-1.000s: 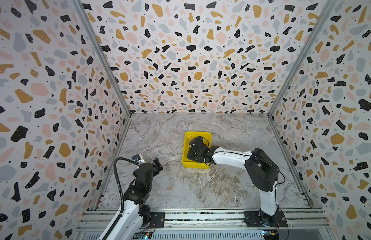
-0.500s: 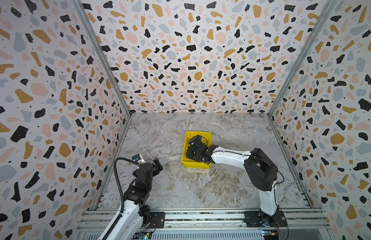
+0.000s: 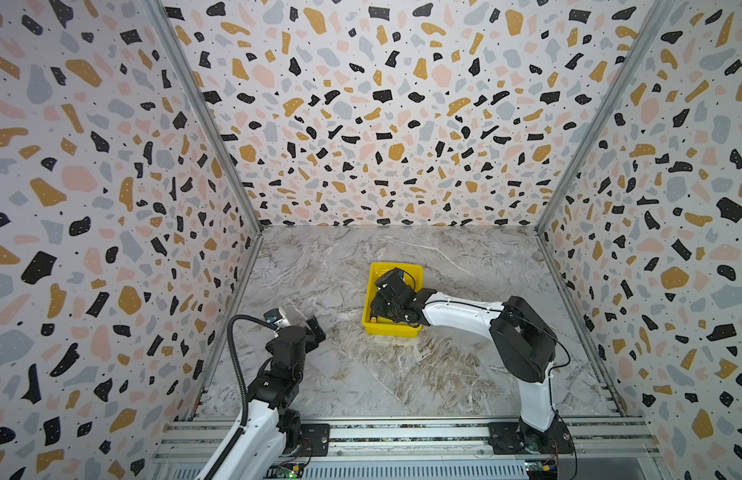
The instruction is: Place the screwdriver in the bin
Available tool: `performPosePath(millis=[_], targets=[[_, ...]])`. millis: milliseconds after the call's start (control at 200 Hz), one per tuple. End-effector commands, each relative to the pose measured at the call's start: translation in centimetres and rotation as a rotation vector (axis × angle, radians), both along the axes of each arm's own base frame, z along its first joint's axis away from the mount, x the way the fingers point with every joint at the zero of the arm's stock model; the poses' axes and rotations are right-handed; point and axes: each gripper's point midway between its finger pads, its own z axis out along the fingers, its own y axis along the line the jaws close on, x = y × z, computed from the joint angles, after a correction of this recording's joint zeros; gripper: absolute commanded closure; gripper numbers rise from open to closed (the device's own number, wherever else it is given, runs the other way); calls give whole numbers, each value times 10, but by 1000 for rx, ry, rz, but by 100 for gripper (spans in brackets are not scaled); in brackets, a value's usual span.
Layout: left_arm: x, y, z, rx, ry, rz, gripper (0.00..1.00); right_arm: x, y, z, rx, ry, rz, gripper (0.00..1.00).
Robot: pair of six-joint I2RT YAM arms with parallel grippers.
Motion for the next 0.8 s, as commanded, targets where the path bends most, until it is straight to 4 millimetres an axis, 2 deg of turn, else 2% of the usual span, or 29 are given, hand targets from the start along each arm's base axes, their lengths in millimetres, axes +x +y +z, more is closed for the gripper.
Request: performPosePath(millis=[0,100,170,290,355,405,546,661,796], targets=[[3,3,6,-1,-29,18,0,6,-9,71,25,-143,11,52],[2,2,5,-1,-23,16,0,3,-25,100,-9,-245,46,47],[2,3,3,-2,-19,19,0,0,-41,117,-56,-321,67,40],[2,2,1,-13,-16,20,0,-12,-76,131,-160,-470,123,24],[2,2,0,-16,-15,25,0,-18,-103,128,-254,-546,128,16],[2,2,-1,-19,-13,28,0,-24,-130,118,-339,-588,106,11],[3,3,-3,-27,-12,34,0,-47,-191,90,-477,-637,49,9],[3,2,-5,-27,-8,36,0,-63,-214,74,-453,-626,16,8],[4,1,-5,-29,-3,32,0,-70,-223,77,-407,-663,-12,4]])
